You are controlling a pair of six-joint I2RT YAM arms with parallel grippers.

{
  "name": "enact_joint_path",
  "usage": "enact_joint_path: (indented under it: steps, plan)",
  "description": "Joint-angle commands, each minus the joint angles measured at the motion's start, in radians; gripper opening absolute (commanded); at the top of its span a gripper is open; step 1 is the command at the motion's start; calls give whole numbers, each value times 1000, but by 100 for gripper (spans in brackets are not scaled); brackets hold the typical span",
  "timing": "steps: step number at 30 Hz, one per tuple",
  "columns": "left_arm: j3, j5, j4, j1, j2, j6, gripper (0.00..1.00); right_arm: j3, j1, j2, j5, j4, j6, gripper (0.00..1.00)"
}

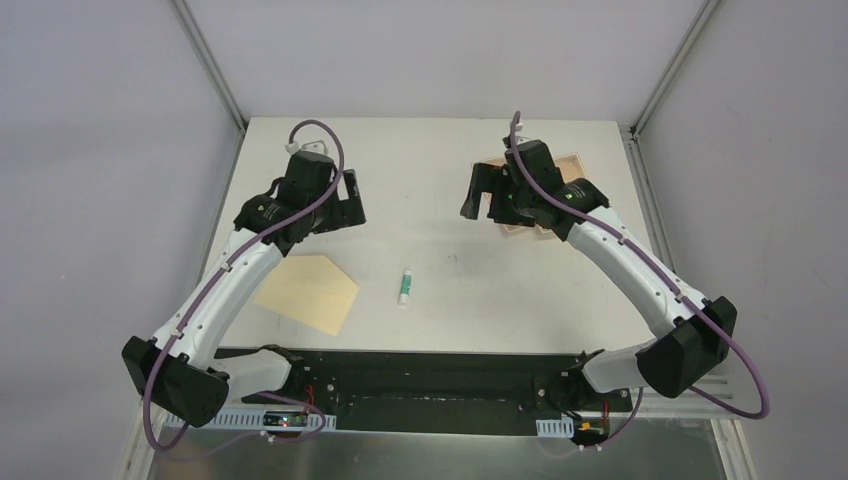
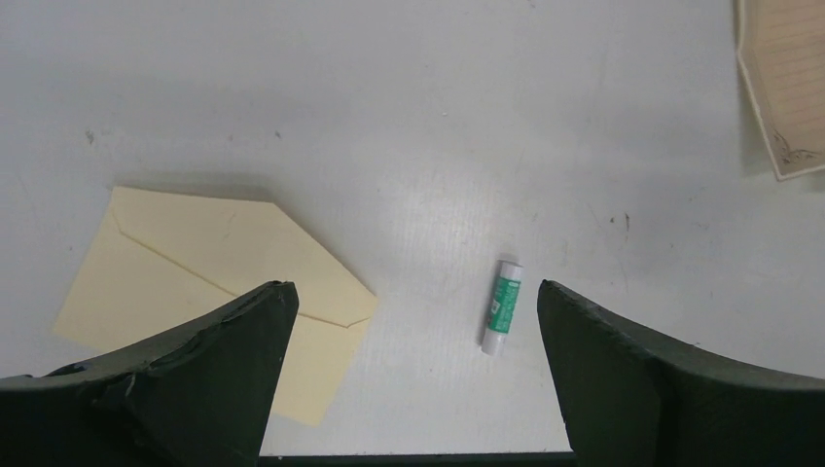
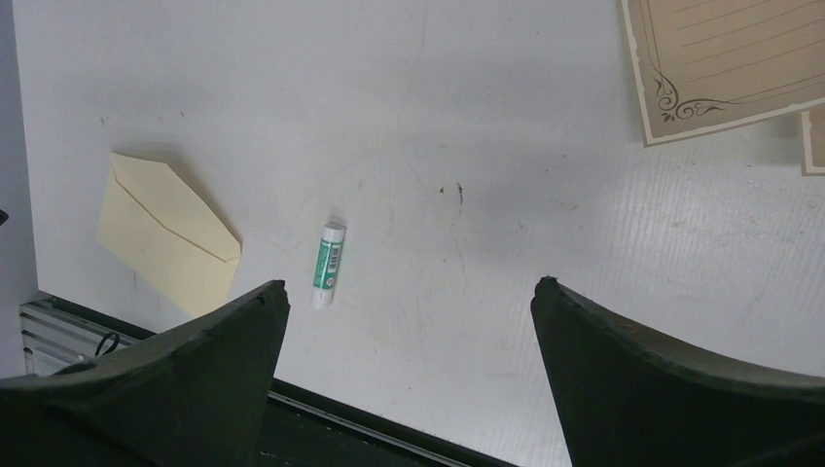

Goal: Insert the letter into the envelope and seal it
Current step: Move the envelope to the center of the board.

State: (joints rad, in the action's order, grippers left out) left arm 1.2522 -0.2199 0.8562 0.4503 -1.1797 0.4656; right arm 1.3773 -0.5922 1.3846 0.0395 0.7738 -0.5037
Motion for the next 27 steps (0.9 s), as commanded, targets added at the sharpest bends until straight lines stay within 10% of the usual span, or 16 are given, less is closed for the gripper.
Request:
enact_joint_path:
  steps: [1, 27]
  plan:
    - [-64, -28, 49, -76, 29, 139, 99, -5, 3, 15, -23, -40, 0, 100]
    - [-586, -32, -168, -225, 143, 454, 99, -37, 8, 68, -82, -49, 53, 100]
